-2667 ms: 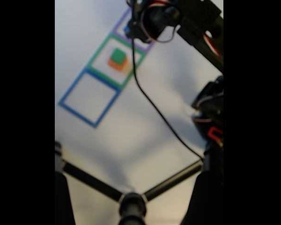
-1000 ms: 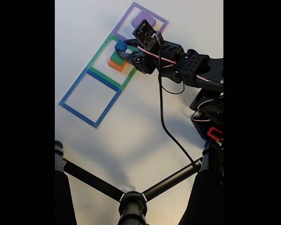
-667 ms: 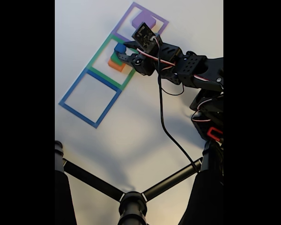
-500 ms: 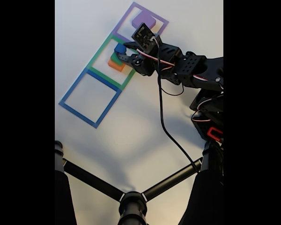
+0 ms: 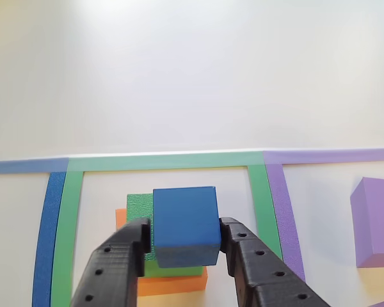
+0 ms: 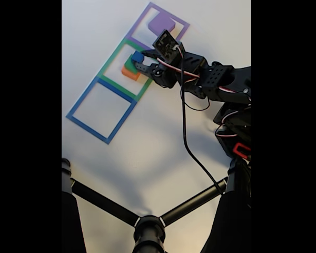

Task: Tower of hanoi

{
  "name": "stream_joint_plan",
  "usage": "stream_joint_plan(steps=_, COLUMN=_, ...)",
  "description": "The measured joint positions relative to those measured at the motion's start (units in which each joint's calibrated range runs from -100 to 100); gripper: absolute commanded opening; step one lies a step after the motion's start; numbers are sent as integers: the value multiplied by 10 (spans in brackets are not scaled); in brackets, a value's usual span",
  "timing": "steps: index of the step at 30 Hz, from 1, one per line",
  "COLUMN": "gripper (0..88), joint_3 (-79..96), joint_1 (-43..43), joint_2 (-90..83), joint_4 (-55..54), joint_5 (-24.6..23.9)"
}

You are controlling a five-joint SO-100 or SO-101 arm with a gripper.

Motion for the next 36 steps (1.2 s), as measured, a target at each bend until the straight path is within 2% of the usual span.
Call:
stream_joint_plan(steps=8, gripper=263, joint_3=-1, joint_1=0, joint_2=1, joint_4=-2, joint_5=0)
stream_joint_plan(steps=13, gripper=278, joint_3=-19, joint_1=0, joint_2=1, joint_4=-1, joint_5=4)
stream_joint_plan(steps=16, gripper=277, joint_3=-64, joint_1=0, joint_2=-6, joint_4=47, joint_5=4)
stream_joint_plan(steps=18, gripper=262, joint_3=-100, joint_1=1, joint_2=-18, joint_4=97, joint_5=4)
stream_joint_plan(steps=20, gripper=121, joint_3=-146, joint_1=6, joint_2=-26, joint_4=152, joint_5=4)
stream_joint_plan(steps=23, gripper=0, joint_3=-244, joint_1=20, joint_2=-30, joint_4=261, joint_5=4)
stream_joint_plan(steps=36, gripper=0, joint_3=-742, joint_1=128, joint_2=13, joint_4=840, joint_5=4)
